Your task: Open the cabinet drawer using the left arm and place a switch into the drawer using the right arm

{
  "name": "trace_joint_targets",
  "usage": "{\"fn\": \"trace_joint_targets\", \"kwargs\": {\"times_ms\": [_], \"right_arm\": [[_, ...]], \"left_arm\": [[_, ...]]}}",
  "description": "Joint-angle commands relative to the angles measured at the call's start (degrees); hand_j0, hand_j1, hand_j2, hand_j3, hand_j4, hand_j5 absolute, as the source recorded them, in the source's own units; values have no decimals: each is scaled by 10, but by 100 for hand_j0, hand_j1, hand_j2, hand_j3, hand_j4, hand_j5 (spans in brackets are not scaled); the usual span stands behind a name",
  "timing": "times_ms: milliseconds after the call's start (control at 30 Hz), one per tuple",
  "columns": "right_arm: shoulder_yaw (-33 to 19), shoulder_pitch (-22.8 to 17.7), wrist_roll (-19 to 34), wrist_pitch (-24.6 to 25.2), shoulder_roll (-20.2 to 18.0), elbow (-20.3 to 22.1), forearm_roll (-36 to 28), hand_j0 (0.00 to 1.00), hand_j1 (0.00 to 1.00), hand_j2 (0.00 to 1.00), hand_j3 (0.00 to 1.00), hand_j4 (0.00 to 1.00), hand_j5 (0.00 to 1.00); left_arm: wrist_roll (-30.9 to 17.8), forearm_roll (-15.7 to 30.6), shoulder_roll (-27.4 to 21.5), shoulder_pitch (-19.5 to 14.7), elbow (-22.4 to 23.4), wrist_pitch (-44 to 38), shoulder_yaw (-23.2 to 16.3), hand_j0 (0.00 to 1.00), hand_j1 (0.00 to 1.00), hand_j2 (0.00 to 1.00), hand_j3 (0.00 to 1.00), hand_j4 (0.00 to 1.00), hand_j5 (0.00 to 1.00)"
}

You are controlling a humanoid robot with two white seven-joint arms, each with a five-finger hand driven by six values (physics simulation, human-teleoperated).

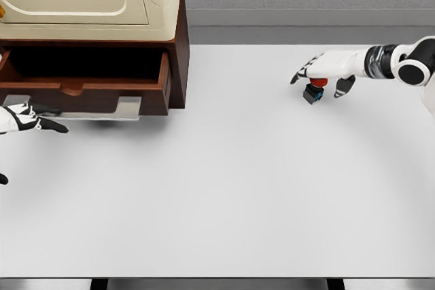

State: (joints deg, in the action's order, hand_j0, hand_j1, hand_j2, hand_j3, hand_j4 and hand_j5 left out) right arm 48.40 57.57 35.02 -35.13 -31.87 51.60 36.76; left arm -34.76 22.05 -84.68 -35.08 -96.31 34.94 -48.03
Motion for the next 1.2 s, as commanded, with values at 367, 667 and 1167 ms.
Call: {"fn": "trace_joint_targets", "kwargs": {"times_ms": [367,667,1167], "right_arm": [[-1,1,0,1,1,0,-2,93,93,93,93,93,93],[-1,3,0,1,3,-1,-2,93,93,93,93,93,93],[-1,4,0,1,2,-3,-3,69,69,69,69,69,69]], "left_arm": [[-2,41,-11,0,-8,1,0,100,100,100,100,100,100],[-2,72,-10,-1,13,1,10,100,100,100,100,100,100],[-2,100,-15,-17,-10,1,11,100,100,100,100,100,100]]}}
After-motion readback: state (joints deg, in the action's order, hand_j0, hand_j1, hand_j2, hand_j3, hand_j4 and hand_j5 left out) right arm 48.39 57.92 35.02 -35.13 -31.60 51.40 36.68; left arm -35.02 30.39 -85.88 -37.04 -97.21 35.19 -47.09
